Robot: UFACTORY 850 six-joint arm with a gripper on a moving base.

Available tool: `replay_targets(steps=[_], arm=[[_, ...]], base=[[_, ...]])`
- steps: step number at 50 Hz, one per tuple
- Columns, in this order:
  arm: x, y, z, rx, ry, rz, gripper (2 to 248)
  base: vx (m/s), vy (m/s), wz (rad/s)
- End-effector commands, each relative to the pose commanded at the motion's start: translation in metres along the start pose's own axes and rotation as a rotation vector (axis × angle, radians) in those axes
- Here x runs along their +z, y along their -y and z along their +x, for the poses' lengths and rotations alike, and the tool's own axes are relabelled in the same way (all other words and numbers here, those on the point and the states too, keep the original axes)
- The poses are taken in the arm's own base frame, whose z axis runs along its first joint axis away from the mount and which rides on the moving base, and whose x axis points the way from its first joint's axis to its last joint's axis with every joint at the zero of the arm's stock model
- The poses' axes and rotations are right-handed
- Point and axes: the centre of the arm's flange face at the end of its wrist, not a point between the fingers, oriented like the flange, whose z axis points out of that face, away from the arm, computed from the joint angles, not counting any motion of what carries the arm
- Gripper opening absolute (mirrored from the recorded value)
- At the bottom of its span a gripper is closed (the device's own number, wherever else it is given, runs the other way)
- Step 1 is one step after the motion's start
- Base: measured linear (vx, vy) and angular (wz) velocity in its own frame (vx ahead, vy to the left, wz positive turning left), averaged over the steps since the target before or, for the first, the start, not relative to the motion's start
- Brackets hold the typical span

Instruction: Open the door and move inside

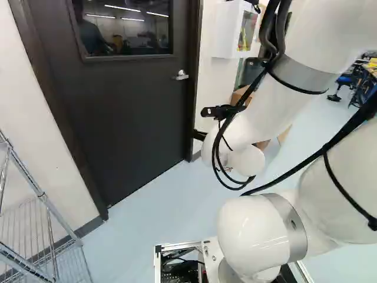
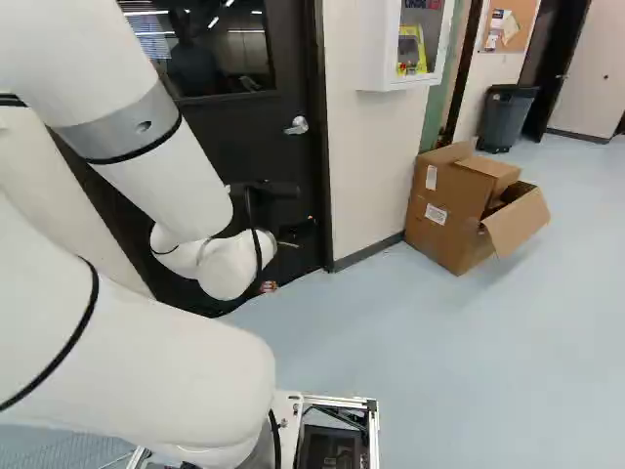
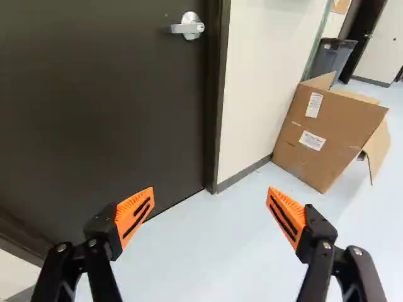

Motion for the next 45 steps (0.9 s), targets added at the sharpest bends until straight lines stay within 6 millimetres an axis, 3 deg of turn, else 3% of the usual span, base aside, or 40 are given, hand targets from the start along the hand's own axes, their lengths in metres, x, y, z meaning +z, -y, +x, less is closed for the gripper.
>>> replay_targets(steps=[27,45], arm=[[0.0000,0.0000,0.0000,0.000,0.000,0.000,247],[0.0000,0.0000,0.0000,0.000,0.000,0.000,247]], base=[[0.192,-0.017,0.184],[0.235,0.035,0.156]])
